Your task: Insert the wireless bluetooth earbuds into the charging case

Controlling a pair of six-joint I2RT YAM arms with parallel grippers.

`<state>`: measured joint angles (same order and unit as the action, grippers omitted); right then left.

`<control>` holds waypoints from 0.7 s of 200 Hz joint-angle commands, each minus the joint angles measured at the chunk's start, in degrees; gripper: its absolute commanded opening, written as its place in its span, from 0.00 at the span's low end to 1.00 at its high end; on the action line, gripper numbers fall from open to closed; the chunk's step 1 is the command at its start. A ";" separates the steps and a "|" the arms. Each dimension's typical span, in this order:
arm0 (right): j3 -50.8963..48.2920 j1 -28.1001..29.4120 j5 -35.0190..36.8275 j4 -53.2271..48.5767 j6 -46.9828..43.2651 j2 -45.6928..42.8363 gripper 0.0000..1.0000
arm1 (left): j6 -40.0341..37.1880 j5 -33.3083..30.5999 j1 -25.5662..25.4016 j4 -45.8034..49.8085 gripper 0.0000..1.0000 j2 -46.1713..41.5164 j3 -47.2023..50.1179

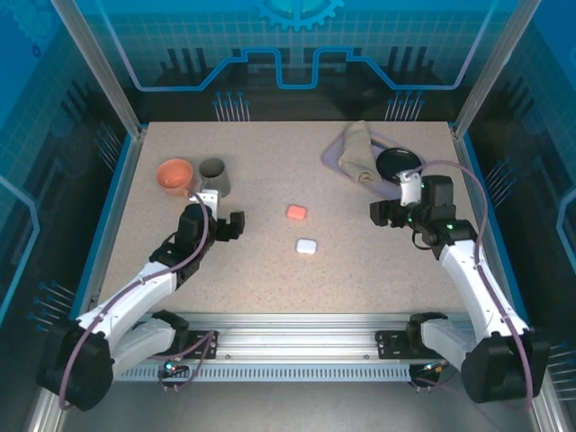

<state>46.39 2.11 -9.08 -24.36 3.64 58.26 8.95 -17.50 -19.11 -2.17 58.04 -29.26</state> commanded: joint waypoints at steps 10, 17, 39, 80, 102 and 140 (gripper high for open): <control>-4.66 -5.00 -1.47 7.81 0.43 -4.76 0.96 | 1.02 0.09 4.13 -4.90 0.99 3.92 -1.00; -6.11 -5.73 -0.75 9.15 0.44 -5.73 1.00 | 0.80 -0.04 4.98 -5.50 0.99 5.09 -1.12; -10.88 -8.21 2.19 13.39 -0.18 -8.38 1.00 | -1.69 1.59 7.11 -4.54 0.99 8.36 -3.55; -20.85 -11.55 4.89 25.94 -2.22 -8.87 1.00 | -10.81 1.90 7.65 -19.64 0.99 13.28 0.88; -24.63 -12.39 4.95 34.85 -0.76 -5.31 1.00 | -12.58 3.72 8.21 -30.23 0.99 17.38 4.92; -28.80 -12.19 4.27 50.52 -0.51 3.79 1.00 | -18.81 11.25 9.17 -35.02 0.99 20.90 5.32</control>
<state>18.41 -9.50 -4.84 12.71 2.70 58.33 -3.57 -12.36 -10.79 -26.96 77.89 -24.93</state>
